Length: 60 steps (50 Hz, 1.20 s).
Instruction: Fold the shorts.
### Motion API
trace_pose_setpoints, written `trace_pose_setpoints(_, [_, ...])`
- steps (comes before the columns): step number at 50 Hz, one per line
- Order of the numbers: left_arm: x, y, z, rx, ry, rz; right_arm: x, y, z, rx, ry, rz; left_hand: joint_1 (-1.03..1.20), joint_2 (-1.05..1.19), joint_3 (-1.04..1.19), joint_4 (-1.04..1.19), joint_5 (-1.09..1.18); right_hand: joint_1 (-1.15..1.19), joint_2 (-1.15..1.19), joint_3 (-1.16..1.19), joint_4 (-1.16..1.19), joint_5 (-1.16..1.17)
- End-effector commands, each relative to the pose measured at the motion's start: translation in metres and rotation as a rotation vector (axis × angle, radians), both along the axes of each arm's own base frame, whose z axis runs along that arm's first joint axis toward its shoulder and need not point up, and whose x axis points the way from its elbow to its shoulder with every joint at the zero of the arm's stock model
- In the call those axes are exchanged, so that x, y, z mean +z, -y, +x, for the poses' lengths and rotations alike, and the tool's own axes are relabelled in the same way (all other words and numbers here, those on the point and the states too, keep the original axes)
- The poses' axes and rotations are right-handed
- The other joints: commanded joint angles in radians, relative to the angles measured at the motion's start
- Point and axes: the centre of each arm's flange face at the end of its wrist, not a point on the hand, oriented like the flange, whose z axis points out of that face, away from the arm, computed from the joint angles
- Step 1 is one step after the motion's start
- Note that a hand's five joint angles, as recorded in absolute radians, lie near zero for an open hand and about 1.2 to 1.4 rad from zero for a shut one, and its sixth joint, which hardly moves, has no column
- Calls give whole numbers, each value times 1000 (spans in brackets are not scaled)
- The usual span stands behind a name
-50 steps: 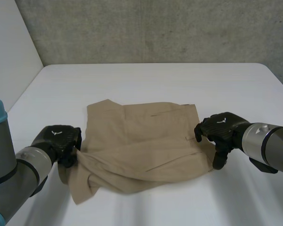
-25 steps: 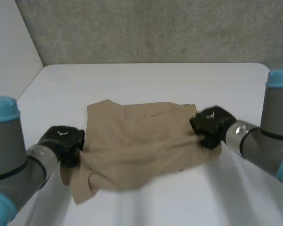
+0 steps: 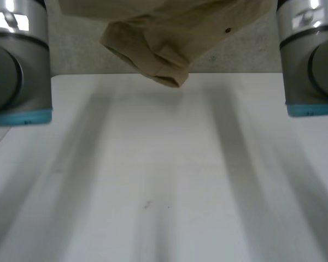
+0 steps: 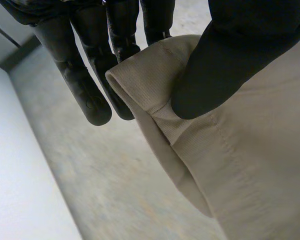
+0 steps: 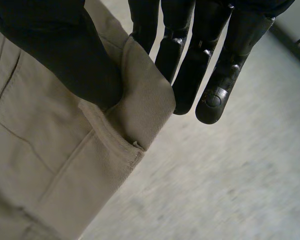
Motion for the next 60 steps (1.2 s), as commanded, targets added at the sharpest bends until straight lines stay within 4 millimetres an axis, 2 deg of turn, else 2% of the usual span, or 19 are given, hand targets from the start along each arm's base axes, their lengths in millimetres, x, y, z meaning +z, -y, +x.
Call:
trace_pose_setpoints(1, [-117,13,-1,-39,97,336,-115,5,1,0,-239,494,275,201,205,199,253,428,218,212,205,227])
trace_pose_setpoints(2, [-118,13,-1,-39,97,336,-125,4,0,2,-257,534,275,201,205,199,253,428,218,212,205,227])
trace_pose_setpoints(3, [-158,9,-4,-47,147,446,-147,-1,-3,3,-298,620,275,201,205,199,253,428,218,212,205,227])
trace_pose_setpoints(6, [-191,3,-4,-49,190,542,-180,-9,-8,4,-354,737,275,201,205,199,253,428,218,212,205,227])
trace_pose_setpoints(7, [-213,-1,-2,-49,218,607,-188,-11,-10,4,-365,759,275,201,205,199,253,428,218,212,205,227])
trace_pose_setpoints(9, [-234,-6,-2,-51,250,674,-204,-15,-12,3,-385,804,275,201,205,199,253,428,218,212,205,227])
trace_pose_setpoints(10, [-252,-13,-1,-54,284,742,-217,-17,-14,1,-405,842,275,201,205,199,253,428,218,212,205,227])
trace_pose_setpoints(14, [-284,-34,-3,-74,371,892,-250,-26,-19,-7,-456,943,275,201,205,199,253,428,218,212,205,227])
trace_pose_setpoints(16, [-288,-41,-1,-78,397,942,-257,-32,-21,-7,-473,974,275,201,205,199,253,428,218,212,205,227])
trace_pose_setpoints(19, [-279,-52,4,-73,426,1005,-258,-42,-26,-3,-484,1020,275,201,205,199,253,428,218,212,205,227])
trace_pose_setpoints(24, [-251,-64,13,-66,436,1032,-242,-53,-32,-6,-482,1018,275,201,205,199,253,428,218,212,205,227])
trace_pose_setpoints(29, [-226,-81,21,-67,448,1049,-238,-64,-41,-16,-526,1088,275,201,205,199,253,428,218,212,205,227])
trace_pose_setpoints(32, [-216,-98,29,-67,480,1108,-233,-72,-45,-14,-555,1132,275,201,205,199,253,428,218,212,205,227])
trace_pose_setpoints(34, [-211,-112,37,-64,516,1170,-220,-85,-53,-22,-623,1171,275,201,205,199,253,428,218,212,205,227])
trace_pose_setpoints(35, [-210,-126,43,-70,553,1236,-218,-88,-56,-27,-647,1182,275,201,205,199,253,428,218,212,205,227])
trace_pose_setpoints(39, [-209,-155,53,-98,631,1373,-217,-106,-75,-52,-815,1247,275,201,205,199,253,428,218,212,205,227])
trace_pose_setpoints(43, [-213,-181,54,-192,695,1463,-219,-123,-88,-47,-945,1293,275,201,205,199,253,428,218,212,205,227])
trace_pose_setpoints(55, [-217,-173,48,-216,676,1451,-229,-134,-95,-23,-968,1350,275,201,205,199,253,428,218,212,205,227])
trace_pose_setpoints(60, [-205,-149,36,-217,603,1295,-218,-129,-99,-50,-927,1314,275,201,205,199,253,428,218,212,205,227])
